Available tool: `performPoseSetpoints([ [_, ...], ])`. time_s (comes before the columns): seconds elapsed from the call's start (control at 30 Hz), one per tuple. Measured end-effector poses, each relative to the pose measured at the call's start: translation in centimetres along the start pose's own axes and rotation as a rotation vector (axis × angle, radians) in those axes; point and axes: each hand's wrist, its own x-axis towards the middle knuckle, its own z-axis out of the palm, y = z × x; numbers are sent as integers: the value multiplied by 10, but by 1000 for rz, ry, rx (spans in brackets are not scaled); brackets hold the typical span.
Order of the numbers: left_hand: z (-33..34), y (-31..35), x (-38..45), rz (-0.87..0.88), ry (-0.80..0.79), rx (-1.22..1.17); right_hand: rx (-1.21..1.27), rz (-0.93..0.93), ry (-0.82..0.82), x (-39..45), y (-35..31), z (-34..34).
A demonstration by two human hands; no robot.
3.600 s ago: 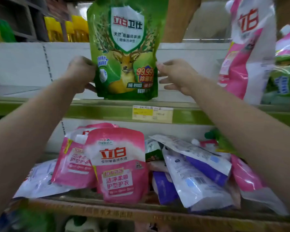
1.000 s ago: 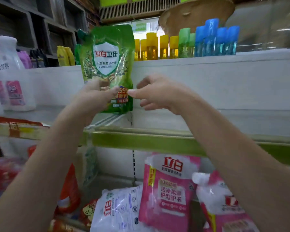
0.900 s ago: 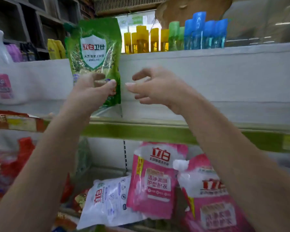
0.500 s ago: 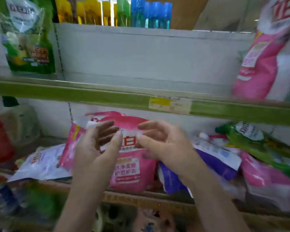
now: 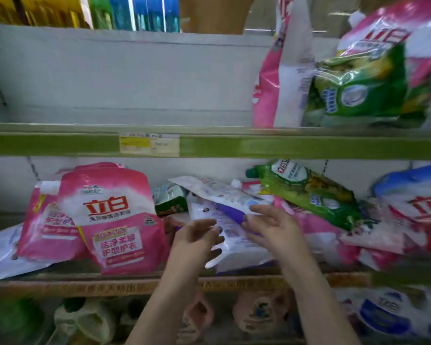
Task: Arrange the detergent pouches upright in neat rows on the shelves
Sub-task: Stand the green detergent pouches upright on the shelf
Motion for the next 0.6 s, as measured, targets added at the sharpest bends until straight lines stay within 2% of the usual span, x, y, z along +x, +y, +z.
performPoseSetpoints([
  [0.13,62,19,13,-143,-221,-236,35,-67,175,18,-15,-49],
  [0.27,134,26,29,-244,-442,-247,131,-53,243,26,-14,-88],
  [0.4,184,19,43,-313,-402,-261,90,12,319,34,-18,-123],
  [0.6,205,3,73,-273,-332,-42,134,81,328,34,-13,-147],
])
